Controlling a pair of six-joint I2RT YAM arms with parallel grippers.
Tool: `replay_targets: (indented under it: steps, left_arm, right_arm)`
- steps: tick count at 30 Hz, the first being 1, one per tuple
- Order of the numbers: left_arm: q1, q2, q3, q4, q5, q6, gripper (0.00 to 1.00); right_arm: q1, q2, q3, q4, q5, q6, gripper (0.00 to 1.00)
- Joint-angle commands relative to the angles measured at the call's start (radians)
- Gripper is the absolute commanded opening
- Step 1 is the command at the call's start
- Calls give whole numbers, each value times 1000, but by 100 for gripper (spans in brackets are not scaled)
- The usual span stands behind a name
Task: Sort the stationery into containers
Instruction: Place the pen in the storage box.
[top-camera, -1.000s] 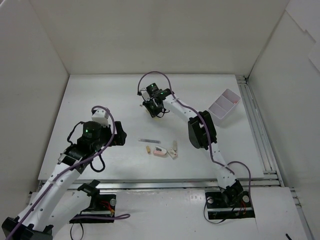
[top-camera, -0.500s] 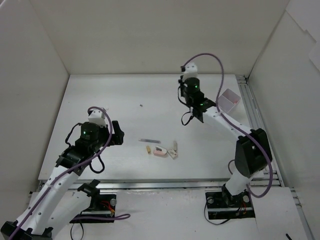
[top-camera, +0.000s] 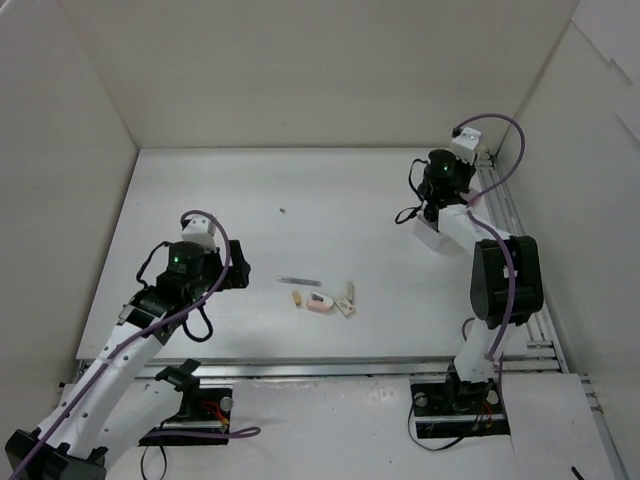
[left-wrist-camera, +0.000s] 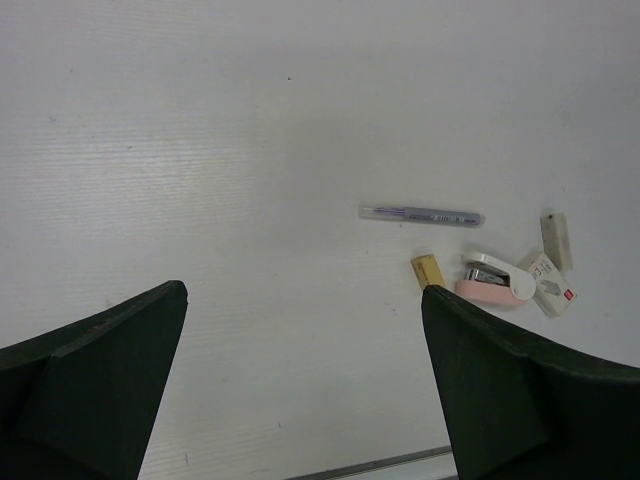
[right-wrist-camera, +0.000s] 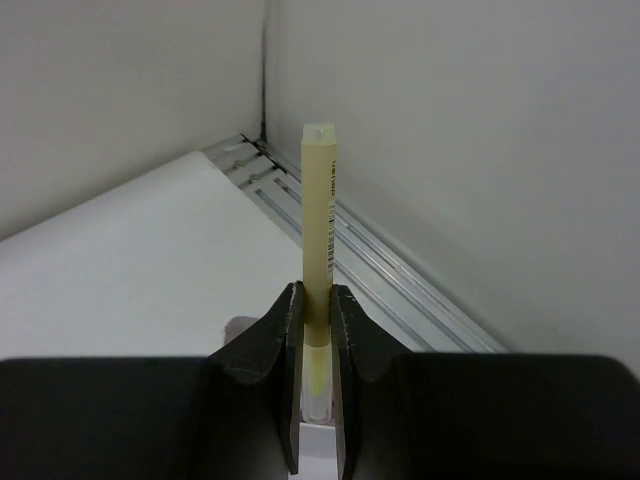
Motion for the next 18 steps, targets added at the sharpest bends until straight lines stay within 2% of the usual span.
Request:
replay_targets:
  steps: [1, 11, 18]
  left_arm:
    - [-2, 8, 68, 47, 2, -17, 100]
    - [-2, 25, 71, 57, 14, -20, 100]
    - [-2, 24, 68, 60, 9, -20, 100]
  right_arm:
    - [-20, -1, 67, 124, 85, -10, 0]
    - [-48, 85, 73, 133, 97, 52, 0]
    - [-23, 123, 64, 196, 129, 13, 0]
